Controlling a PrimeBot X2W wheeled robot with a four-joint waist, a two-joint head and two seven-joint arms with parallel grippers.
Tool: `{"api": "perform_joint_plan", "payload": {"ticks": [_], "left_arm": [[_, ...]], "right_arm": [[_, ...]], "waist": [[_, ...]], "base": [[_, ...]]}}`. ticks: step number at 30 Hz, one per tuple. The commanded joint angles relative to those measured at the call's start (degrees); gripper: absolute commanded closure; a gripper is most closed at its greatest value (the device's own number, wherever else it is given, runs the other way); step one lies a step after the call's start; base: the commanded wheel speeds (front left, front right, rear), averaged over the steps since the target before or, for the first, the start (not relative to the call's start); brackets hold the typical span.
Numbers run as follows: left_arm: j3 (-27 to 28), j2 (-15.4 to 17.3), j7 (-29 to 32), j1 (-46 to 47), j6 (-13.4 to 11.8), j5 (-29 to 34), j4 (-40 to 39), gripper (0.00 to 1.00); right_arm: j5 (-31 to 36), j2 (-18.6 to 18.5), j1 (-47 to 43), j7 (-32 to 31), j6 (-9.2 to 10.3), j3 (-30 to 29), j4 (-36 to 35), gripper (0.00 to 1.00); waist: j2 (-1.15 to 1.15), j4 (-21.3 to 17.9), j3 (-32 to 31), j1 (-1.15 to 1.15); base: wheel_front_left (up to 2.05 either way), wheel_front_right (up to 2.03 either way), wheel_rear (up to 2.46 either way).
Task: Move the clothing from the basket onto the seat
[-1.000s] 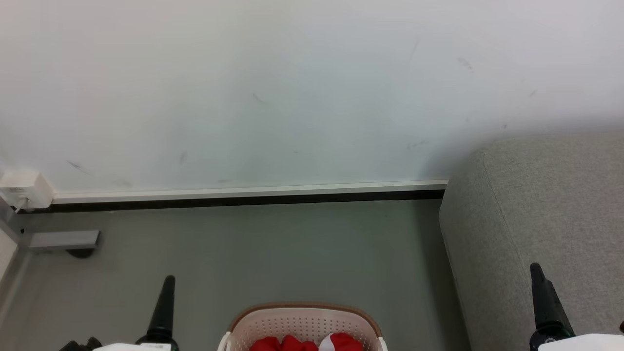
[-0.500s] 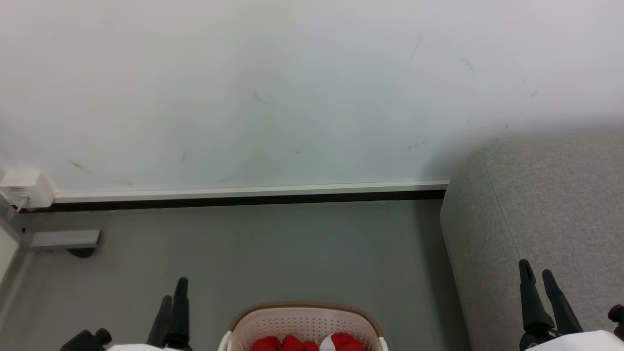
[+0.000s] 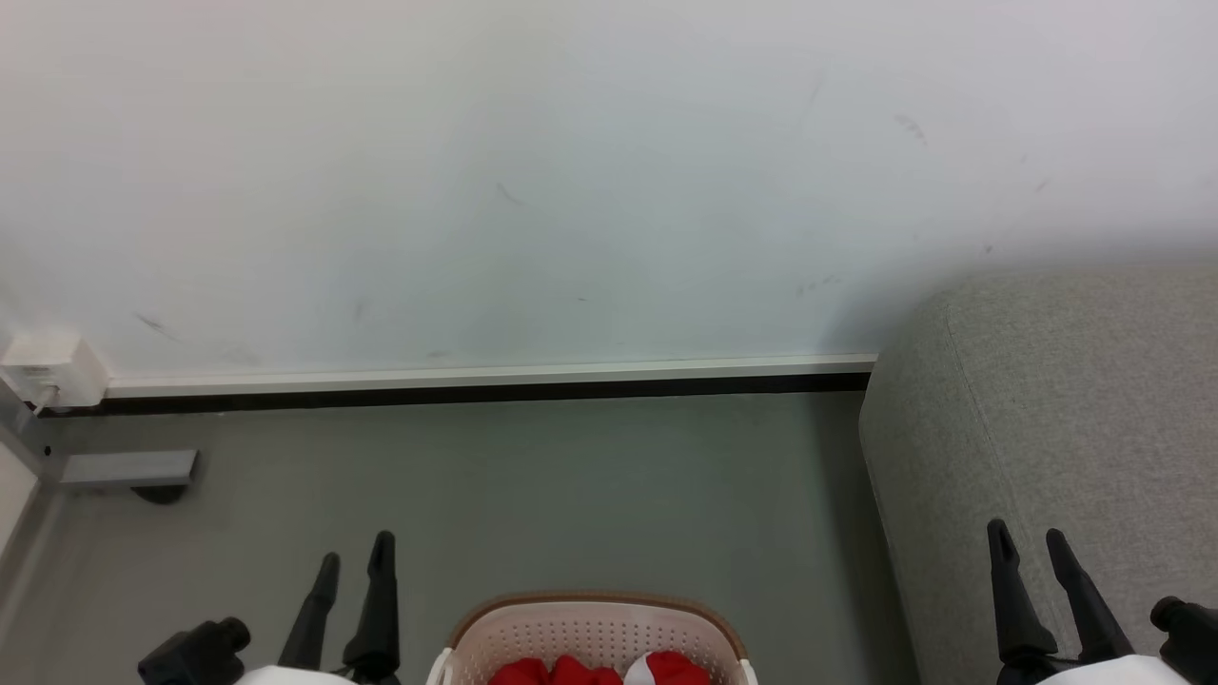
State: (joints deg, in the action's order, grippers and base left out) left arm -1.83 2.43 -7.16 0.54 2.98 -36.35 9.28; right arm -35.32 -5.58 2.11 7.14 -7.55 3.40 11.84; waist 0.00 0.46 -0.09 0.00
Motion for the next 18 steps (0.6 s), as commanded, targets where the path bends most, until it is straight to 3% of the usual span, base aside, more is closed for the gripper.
{"api": "perform_joint_plan", "payload": {"ticks": [1,18], "left_arm": [[-0.18,0.52,-0.62,-0.46,-0.07,3.62,-1.14,0.00],[-1.66,1.48,-3.01,-2.13,-1.29,14.85,-1.89,0.00]], "right_arm": [[2.36,-0.51,-0.09,0.68,0.06,0.25,0.01,0.00],[11.58,-0.22,-0.92,3.02,0.08,0.56,2.45,0.00]], "waist": [[0.00,-0.02,-0.01,0.00],[0.00,0.41,-0.45,0.00]], "base": [[0.00,0.00,0.00],[0.00,0.00,0.00]]}}
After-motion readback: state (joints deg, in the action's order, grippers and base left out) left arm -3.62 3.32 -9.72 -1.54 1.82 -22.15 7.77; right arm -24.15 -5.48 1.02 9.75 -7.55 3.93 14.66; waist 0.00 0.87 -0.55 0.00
